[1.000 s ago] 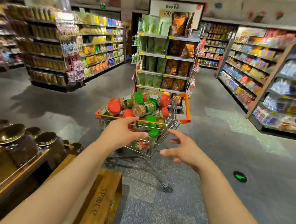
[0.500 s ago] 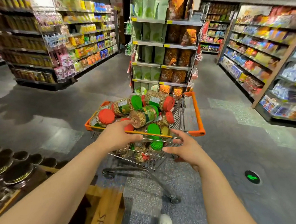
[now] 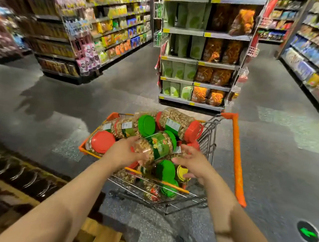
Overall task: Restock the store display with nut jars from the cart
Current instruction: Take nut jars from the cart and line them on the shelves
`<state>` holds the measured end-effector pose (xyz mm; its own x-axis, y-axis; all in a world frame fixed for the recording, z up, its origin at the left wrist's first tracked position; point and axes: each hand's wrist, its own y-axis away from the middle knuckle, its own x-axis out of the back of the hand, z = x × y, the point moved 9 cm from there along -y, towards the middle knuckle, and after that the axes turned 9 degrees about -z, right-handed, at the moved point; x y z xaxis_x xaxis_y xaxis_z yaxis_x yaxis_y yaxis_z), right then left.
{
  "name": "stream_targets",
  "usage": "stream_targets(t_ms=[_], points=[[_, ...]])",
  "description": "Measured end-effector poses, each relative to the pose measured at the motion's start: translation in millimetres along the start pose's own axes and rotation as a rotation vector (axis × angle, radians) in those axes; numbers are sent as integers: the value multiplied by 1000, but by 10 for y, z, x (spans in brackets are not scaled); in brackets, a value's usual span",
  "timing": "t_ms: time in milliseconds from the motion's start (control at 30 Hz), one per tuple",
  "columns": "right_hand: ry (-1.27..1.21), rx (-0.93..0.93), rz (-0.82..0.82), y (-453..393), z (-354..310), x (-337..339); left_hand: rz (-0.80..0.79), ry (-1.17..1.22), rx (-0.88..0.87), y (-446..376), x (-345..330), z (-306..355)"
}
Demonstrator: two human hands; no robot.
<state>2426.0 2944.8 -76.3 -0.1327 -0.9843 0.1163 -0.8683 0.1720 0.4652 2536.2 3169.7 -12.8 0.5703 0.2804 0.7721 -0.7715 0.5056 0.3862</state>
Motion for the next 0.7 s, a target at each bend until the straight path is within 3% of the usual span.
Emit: stream_targets(t_ms=[333,700], points=[[-41,-164,-24,-1358,289,252,-80,91,212,-1135,-262,-350],[-75,-201,-51,-1899,542,69,-147,432,356,-1561,-578,-648]])
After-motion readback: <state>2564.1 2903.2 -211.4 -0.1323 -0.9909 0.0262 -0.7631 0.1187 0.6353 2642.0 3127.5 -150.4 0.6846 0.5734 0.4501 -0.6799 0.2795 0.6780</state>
